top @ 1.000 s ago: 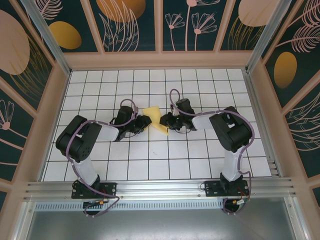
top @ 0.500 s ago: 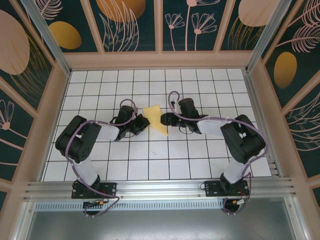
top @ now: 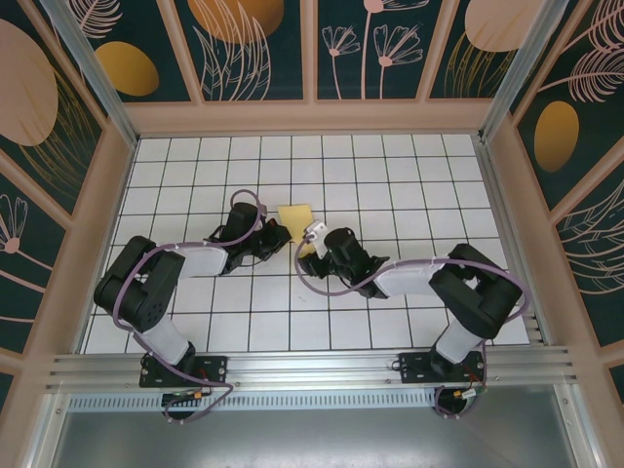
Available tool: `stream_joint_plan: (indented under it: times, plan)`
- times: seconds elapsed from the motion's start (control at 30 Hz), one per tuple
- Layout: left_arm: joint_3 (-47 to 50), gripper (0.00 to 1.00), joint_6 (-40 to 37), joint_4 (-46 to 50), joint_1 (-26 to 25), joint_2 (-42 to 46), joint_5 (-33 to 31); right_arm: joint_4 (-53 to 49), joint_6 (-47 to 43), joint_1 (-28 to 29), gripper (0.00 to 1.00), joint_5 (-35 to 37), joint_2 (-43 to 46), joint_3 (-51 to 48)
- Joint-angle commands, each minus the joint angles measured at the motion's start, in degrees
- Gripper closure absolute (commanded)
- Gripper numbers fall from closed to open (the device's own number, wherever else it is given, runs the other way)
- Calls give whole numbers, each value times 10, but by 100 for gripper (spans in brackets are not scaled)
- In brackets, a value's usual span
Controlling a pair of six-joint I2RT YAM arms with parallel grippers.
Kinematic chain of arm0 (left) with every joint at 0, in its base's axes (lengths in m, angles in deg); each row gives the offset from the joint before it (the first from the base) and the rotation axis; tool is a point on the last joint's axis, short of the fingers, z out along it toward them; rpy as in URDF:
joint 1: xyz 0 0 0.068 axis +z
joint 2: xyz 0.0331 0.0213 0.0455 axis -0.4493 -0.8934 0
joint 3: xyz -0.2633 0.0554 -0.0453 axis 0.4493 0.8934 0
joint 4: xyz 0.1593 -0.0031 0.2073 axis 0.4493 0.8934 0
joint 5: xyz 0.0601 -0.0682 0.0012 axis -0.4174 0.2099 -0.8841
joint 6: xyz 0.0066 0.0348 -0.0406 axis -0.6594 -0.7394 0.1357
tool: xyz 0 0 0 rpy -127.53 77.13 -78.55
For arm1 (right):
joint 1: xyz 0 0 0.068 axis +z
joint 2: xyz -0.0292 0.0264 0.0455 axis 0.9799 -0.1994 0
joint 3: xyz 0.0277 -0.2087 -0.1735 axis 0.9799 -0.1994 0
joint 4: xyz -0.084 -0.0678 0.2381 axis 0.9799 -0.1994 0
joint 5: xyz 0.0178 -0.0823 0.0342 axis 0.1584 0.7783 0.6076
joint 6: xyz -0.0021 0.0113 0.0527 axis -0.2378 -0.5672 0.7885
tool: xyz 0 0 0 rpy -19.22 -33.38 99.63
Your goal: Fold a paper plane with a square sheet of paper (pick it up from the middle)
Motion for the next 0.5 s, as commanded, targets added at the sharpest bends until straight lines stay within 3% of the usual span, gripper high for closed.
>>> stream_joint_plan:
  times: [0.0,0.47]
  plan:
    - [-3,100,-2,19,-3,13,-5,62,-63,12,49,72,-35,1]
    - [-4,99,-1,21,-3,13,-2,100,-129,22,52,88,-130,66]
